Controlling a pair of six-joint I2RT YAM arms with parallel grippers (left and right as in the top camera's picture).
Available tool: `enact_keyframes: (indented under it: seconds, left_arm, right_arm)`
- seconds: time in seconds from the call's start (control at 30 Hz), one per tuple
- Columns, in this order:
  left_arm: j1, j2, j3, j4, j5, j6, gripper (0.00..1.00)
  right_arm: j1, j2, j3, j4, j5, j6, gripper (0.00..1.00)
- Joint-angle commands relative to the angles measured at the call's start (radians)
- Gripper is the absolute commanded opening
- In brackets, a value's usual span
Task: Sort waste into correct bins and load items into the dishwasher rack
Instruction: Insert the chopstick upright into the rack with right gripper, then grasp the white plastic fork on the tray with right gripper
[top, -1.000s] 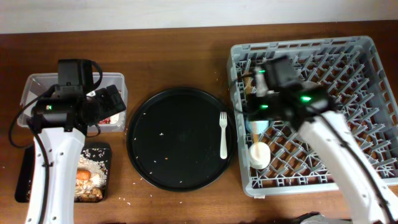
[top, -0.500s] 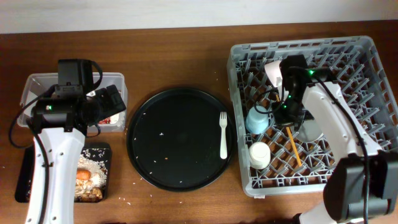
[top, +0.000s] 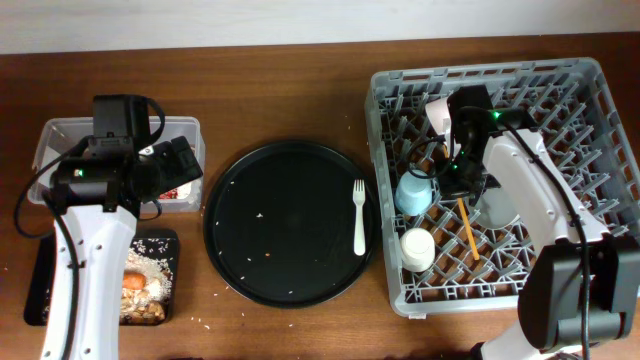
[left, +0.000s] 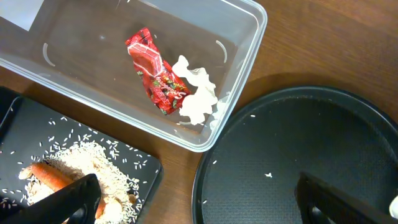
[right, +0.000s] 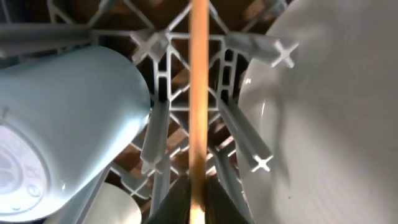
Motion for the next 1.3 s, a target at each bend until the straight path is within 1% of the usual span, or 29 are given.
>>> enact_keyframes:
  seconds: [0.0,0.03,0.13,0.2,0.27,0.3,0.33,0.37,0.4,0.43,0.47,0.5,0.57,0.6,0.67,0.73,0.77,0.8,0.83,0.87,0.93,0.97,1.0,1.03,1.13,1.17,1.2,1.27]
  left_arm:
    - [0.004,-0.012,0.014,-0.001,-0.007,-0.003,0.99]
    - [0.004,-0.012,0.014,-0.001,-0.007,-0.003,0.99]
    - [0.004,-0.012,0.014,-0.001,-0.007,-0.003,0.99]
    - [0.004,-0.012,0.014,-0.001,-0.007,-0.003,0.99]
    - [0.004,-0.012,0.014,-0.001,-0.007,-0.003,0.99]
    - [0.004,-0.012,0.014,-0.001,-0.007,-0.003,0.99]
    - [0.004,-0.012,0.014,-0.001,-0.007,-0.003,0.99]
    - [0.004,-0.012,0.014,-0.001,-0.007,-0.003,0.99]
    - [0.004,-0.012,0.014,-0.001,-0.007,-0.003,0.99]
    - [0.004,-0.012,0.014,-0.001,-0.007,-0.003,0.99]
    - [0.004,-0.012,0.014,-0.001,-0.007,-0.003,0.99]
    - [0.004,-0.012,0.014,-0.001,-0.007,-0.003,0.99]
    - [0.004,-0.012,0.014,-0.001,-0.007,-0.003,0.99]
    - [0.004,-0.012,0.014,-0.001,-0.007,-0.003,0.99]
    - [0.004,-0.012,0.014,-0.001,-0.007,-0.003,0.99]
    - [0.004,-0.012,0.014,-0.001,-0.007,-0.003,0.99]
    - [0.004,-0.012,0.014,-0.001,-0.007,-0.003,0.99]
    - [0.004,-0.012,0.014,-0.001,-0.007,-0.003,0.99]
    - [0.004,-0.012,0.014,-0.001,-0.007,-0.003,0.99]
    - [0.004,-0.012,0.014,-0.001,-0.007,-0.003,0.99]
    - [0.004,-0.012,0.014,-0.001,-0.007,-0.003,0.99]
    - [0.004,-0.012,0.014,-0.001,-0.007,-0.003,0.99]
    - [0.004,-0.012,0.014,-0.001,-0.007,-0.003,0.99]
    - [0.004,-0.012,0.014,-0.001,-0.007,-0.003,0.99]
    - [0.004,-0.012,0.014,-0.001,-0.007,-0.003,0.99]
    - [0.004,-0.012,0.014,-0.001,-0.007,-0.003,0.99]
    - [0.004,-0.012,0.014,-0.001,-0.007,-0.003,0.99]
    - [0.004,-0.012,0.014,-0.001,-0.007,-0.003,0.99]
  right_arm:
    - [-0.006,0.009,0.008,0.009,0.016,0.007,0.22]
    - [-0.006,0.009,0.008,0.010,0.016,0.007,0.26]
    - [-0.006,0.009,0.011,0.031,0.015,0.021,0.25]
    - [-0.006,0.009,0.054,0.003,-0.006,0.037,0.25]
    - [-0.006,0.009,0.159,-0.092,-0.084,0.052,0.25]
    - [-0.005,0.009,0.249,-0.185,-0.135,0.132,0.25]
    - [0.000,0.009,0.310,-0.252,-0.228,0.169,0.21]
    - [0.011,0.008,0.325,-0.271,-0.308,0.173,0.20]
    - [0.031,0.007,0.324,-0.279,-0.351,0.178,0.13]
    - [0.101,0.007,0.319,-0.285,-0.356,0.272,0.11]
    - [0.156,0.007,0.319,-0.270,-0.356,0.294,0.11]
    - [0.242,0.007,0.319,-0.238,-0.353,0.318,0.04]
    - [0.322,0.007,0.317,-0.230,-0.348,0.478,0.04]
    - [0.366,0.008,0.317,-0.204,-0.343,0.547,0.06]
    - [0.447,0.013,0.317,-0.188,-0.259,0.561,0.04]
    - [0.504,0.037,0.317,-0.158,-0.235,0.561,0.04]
    - [0.534,0.060,0.317,-0.152,-0.193,0.562,0.04]
    - [0.565,0.092,0.317,-0.155,-0.116,0.595,0.04]
    - [0.601,0.142,0.317,-0.156,0.036,0.672,0.04]
    - [0.609,0.159,0.317,-0.157,0.082,0.692,0.04]
    - [0.608,0.229,0.317,-0.156,0.107,0.692,0.04]
    - [0.608,0.271,0.317,-0.154,0.129,0.692,0.09]
    - [0.608,0.305,0.317,-0.154,0.148,0.692,0.19]
    - [0.603,0.333,0.317,-0.147,0.150,0.692,0.21]
    - [0.587,0.375,0.317,-0.121,0.151,0.697,0.21]
    - [0.574,0.383,0.317,-0.120,0.151,0.718,0.21]
    - [0.563,0.383,0.317,-0.121,0.150,0.742,0.22]
    - [0.550,0.383,0.317,-0.119,0.147,0.741,0.22]
